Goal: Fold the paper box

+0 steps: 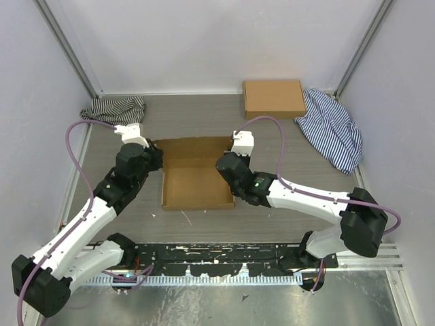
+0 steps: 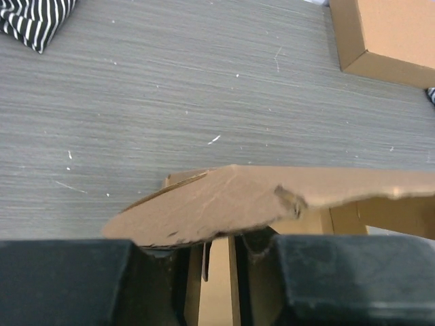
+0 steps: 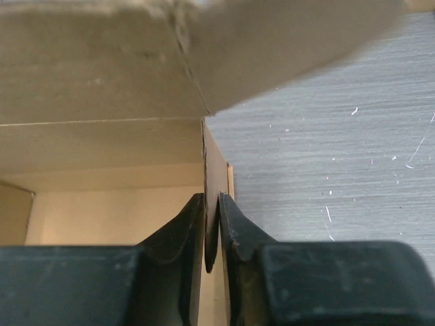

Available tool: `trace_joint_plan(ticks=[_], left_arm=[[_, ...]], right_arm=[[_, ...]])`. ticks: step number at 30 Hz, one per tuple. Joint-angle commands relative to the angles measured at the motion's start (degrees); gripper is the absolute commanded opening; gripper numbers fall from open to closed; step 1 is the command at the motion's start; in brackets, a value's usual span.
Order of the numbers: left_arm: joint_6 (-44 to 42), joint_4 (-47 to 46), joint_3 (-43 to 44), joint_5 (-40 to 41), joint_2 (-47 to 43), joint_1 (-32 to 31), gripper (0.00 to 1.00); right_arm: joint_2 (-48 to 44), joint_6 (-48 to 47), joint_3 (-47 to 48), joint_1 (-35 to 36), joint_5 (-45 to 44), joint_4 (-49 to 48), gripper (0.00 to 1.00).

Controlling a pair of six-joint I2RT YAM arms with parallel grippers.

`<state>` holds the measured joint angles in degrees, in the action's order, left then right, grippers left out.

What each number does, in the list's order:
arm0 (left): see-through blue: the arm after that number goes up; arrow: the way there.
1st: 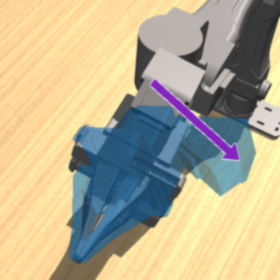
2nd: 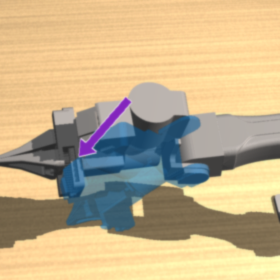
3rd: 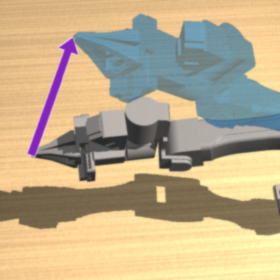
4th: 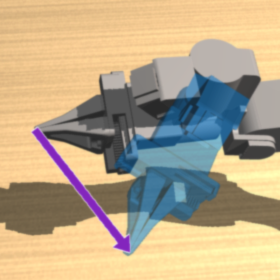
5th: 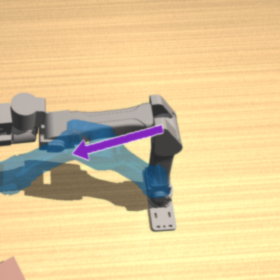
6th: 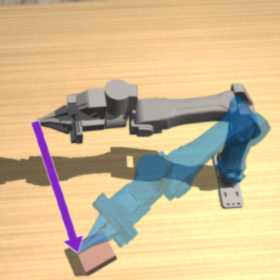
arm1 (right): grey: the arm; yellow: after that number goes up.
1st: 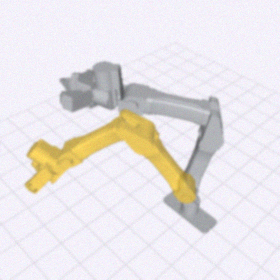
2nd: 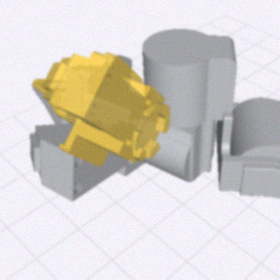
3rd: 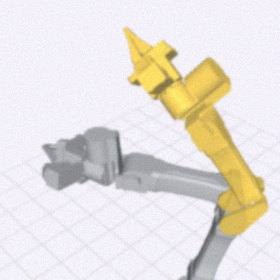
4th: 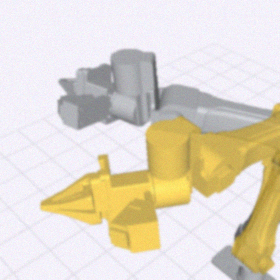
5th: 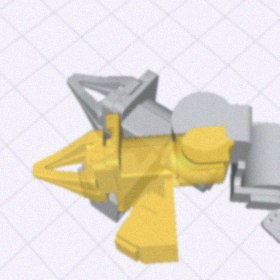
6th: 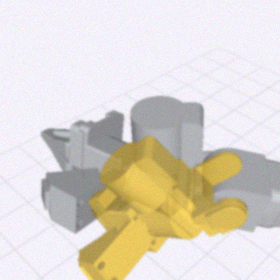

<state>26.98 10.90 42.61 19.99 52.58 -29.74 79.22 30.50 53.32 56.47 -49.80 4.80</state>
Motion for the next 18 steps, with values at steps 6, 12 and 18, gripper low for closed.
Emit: trace_joint_plan(ticks=[6, 12, 18], left_arm=[[3.3, 7.7, -4.1, -2.2, -9.1, -0.1, 0.32], [6.8, 18.5, -4.6, -3.2, -18.3, -0.1, 0.34], [6.7, 29.2, 0.3, -4.2, -28.7, 0.0, 0.34]], right_arm=[[-5.9, 8.5, -2.4, 5.8, -3.5, 8.5, 0.39], [-12.1, 14.8, -3.7, 11.6, -5.0, 17.8, 0.59], [-19.1, 17.6, -1.2, 19.2, -5.8, 29.0, 0.57]])
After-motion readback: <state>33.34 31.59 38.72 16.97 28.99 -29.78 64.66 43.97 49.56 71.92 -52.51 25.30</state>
